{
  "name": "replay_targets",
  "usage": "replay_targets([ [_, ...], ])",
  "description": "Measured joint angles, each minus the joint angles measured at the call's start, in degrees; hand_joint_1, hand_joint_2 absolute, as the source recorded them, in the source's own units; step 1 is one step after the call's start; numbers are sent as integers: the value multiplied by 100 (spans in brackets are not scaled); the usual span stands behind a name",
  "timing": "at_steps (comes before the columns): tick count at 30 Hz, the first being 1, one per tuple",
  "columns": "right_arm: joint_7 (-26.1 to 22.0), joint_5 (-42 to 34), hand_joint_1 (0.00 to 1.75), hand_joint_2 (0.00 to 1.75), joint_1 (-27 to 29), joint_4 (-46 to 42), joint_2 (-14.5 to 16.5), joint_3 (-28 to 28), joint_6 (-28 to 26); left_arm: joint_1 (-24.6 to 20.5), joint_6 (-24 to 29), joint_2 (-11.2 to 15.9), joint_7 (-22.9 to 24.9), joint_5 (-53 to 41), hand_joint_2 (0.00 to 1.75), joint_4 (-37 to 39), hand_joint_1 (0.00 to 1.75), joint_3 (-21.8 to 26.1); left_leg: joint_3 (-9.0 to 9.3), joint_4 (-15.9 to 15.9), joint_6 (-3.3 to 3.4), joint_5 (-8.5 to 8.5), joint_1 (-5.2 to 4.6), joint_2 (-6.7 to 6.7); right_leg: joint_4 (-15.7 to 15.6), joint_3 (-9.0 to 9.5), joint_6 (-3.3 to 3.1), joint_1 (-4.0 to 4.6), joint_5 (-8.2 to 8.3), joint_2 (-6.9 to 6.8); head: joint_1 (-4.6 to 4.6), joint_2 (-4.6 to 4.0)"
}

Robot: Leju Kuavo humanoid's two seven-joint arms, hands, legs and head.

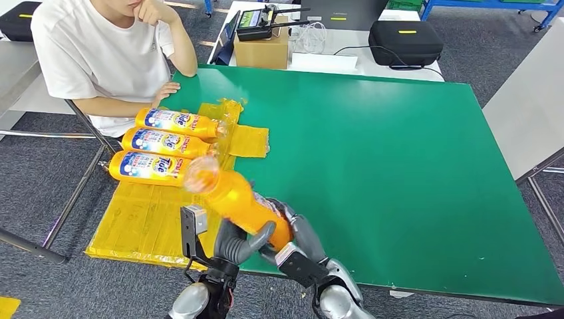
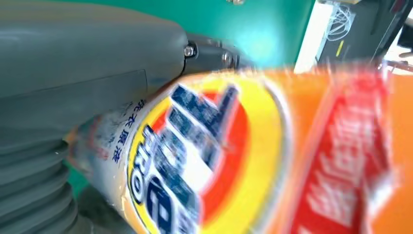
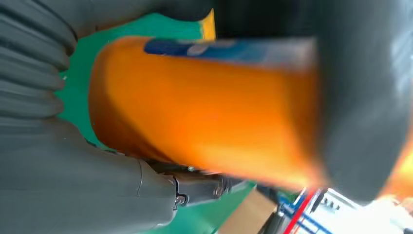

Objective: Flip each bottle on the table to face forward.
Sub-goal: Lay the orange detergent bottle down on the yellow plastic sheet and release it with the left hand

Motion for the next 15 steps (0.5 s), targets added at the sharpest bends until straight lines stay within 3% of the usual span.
replay_targets([
  [15,-273,25,0,0,-24,-3,179,134,-680,38,177,-61,-255,332,175,-379,175,458,-2,0,0,0,0,-1,0,-2,0,0,0,-1,-1,0],
])
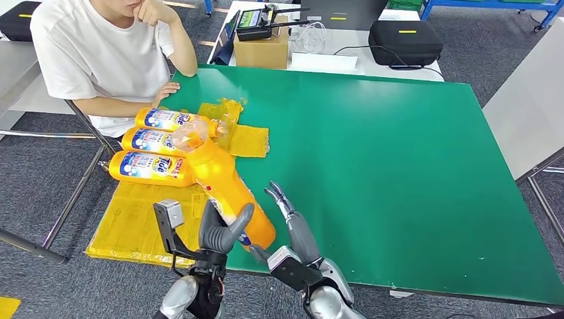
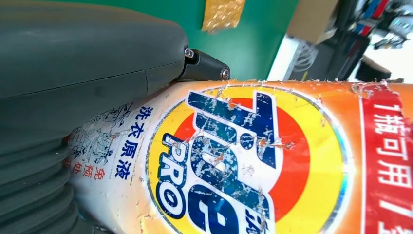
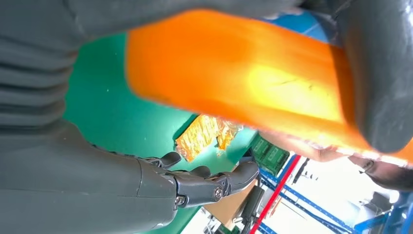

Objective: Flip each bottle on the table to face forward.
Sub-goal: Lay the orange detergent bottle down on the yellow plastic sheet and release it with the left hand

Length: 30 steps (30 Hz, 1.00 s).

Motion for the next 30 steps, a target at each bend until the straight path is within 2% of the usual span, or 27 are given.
replay_targets([
  [2,-28,-11,0,0,11,-21,-1,1,-63,2,116,32,-27,-193,175,-22,175,67,0,0,0,0,0,0,0,0,0,0,0,0,0,0],
  [4,-65,4,0,0,50,-62,-5,-3,-183,-2,383,117,-43,-782,175,-21,175,99,1,0,0,0,0,0,0,-1,0,0,0,0,1,0],
  [6,-119,55,0,0,144,-150,-21,-26,-298,-6,750,266,-21,-2024,175,9,175,103,1,0,0,0,0,0,0,-2,0,0,0,0,0,0],
  [8,-176,128,0,0,289,-292,-48,-98,-353,-11,933,453,182,-3770,175,52,175,104,0,0,0,0,0,0,0,-3,-1,0,-1,-1,1,0],
  [11,-222,226,0,0,535,-568,-82,-288,-315,-6,520,764,801,-6010,175,130,175,98,-2,0,0,0,0,3,0,-5,-1,0,-1,-2,1,0],
  [14,-215,284,0,0,770,-824,-116,-559,-174,-19,-142,1013,1372,-7135,175,309,175,118,-4,0,0,0,0,2,0,-6,-1,0,-1,-2,3,0],
  [19,-239,342,0,0,974,-1181,-126,-812,-8,-190,-474,1170,1710,-7717,175,731,175,251,9,-1,-1,0,0,1,0,4,-1,0,-1,-4,1,0],
  [30,-306,224,0,0,1225,-1458,-101,-876,3,-834,-369,1121,1682,-6831,175,1298,175,1039,24,-1,-1,6,3,2,2,18,-2,3,1,-3,2,0],
])
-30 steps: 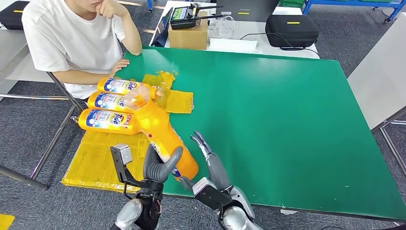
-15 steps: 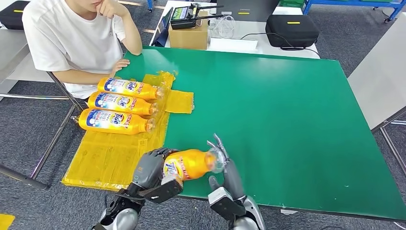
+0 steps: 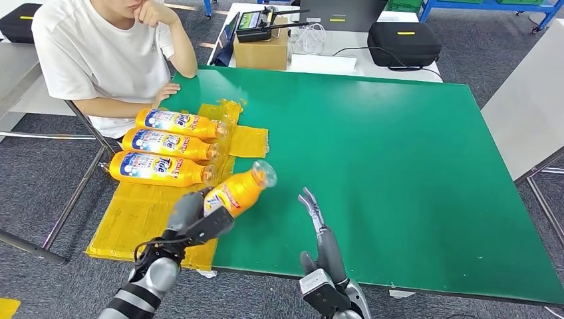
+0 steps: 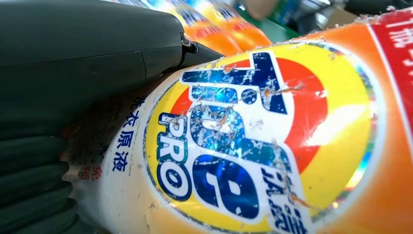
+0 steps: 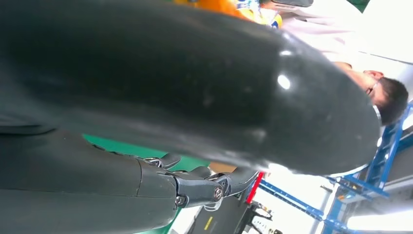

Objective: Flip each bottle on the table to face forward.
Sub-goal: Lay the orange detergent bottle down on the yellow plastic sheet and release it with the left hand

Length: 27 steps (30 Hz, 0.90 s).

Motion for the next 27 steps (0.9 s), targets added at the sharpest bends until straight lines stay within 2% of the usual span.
replay_targets([
  [3,-35,-116,0,0,53,-20,0,-40,-84,-246,178,97,234,-475,175,174,175,120,-6,0,0,1,0,-4,0,-3,0,0,0,-2,-1,0],
  [5,-39,-175,0,0,80,-43,1,-86,-120,-455,115,220,446,-1031,175,348,175,136,-9,0,0,1,0,-4,1,-5,0,0,0,-2,-1,0],
  [8,-38,-269,0,0,118,-80,2,-170,-127,-718,-290,437,624,-1764,175,611,175,80,-11,0,0,1,0,-2,1,-8,0,-1,-1,0,-1,0],
  [13,-37,-404,0,0,155,-93,24,-327,-104,-1029,-1106,864,656,-2379,175,932,175,-231,-14,0,0,1,0,0,1,-13,0,-1,-1,1,1,0],
  [16,-40,-446,0,0,160,-88,57,-406,-83,-1243,-1581,1127,493,-2335,175,1115,175,-456,-13,0,0,1,0,0,1,-11,0,-1,-1,1,1,0],
  [21,-73,-533,0,0,157,-42,117,-496,-71,-1458,-2209,1608,148,-1661,175,1238,175,-770,-4,-2,0,1,1,4,9,-5,0,0,-1,2,1,0],
  [22,-79,-550,0,0,156,-29,129,-513,-71,-1483,-2321,1716,106,-1483,175,1230,140,-823,-1,-2,0,1,1,5,11,-4,0,0,-1,2,0,0],
  [25,-100,-621,0,0,155,10,155,-561,-74,-1506,-2573,2003,36,-965,175,1152,9,-933,5,-2,-1,1,1,4,14,-1,-1,-1,-2,2,0,1],
  [26,-109,-638,0,0,155,24,163,-571,-74,-1502,-2614,2075,32,-825,175,1121,0,-960,5,-2,-1,1,1,3,14,0,-1,-1,-2,2,0,1],
  [27,-117,-647,0,0,153,38,173,-578,-75,-1497,-2639,2133,32,-703,175,1096,0,-986,5,-2,-1,1,1,2,14,0,-1,-1,-2,2,0,0],
])
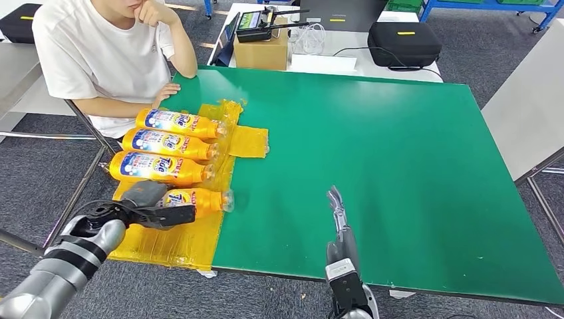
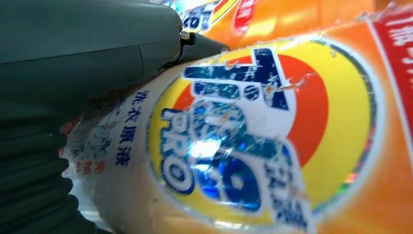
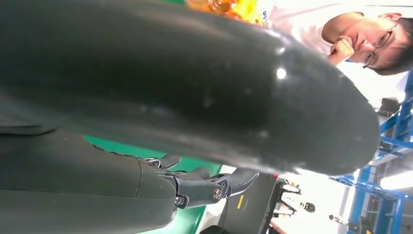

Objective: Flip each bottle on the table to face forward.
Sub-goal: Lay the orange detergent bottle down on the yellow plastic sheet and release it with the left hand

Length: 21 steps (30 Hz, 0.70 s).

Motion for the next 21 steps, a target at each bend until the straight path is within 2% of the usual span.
replay_targets([
  [3,-29,-20,0,0,-11,41,30,-11,10,9,-117,111,-76,357,175,-45,0,-51,-1,0,-2,1,0,-1,1,1,0,0,0,0,1,0],
  [7,-70,-78,0,0,-64,111,64,-16,80,40,-427,290,-406,1142,175,-181,0,-120,-4,0,-2,2,-1,-2,1,0,0,-1,0,-1,1,0],
  [11,-142,-102,0,0,-122,180,67,-21,138,362,-333,303,-850,2391,175,-623,0,-29,-8,0,-2,1,-2,-1,-1,-5,0,-3,0,0,1,0],
  [16,-154,-110,0,0,-139,231,67,-29,195,1062,271,-128,-1232,3230,175,-1462,0,327,-16,1,-1,-1,-6,-1,-7,-14,1,-6,-1,0,1,0],
  [21,-144,-103,0,0,-109,231,47,-34,158,1634,1189,-740,-1532,3140,175,-2309,0,708,-21,1,0,-2,-7,-1,-9,-20,1,-6,0,-1,1,0],
])
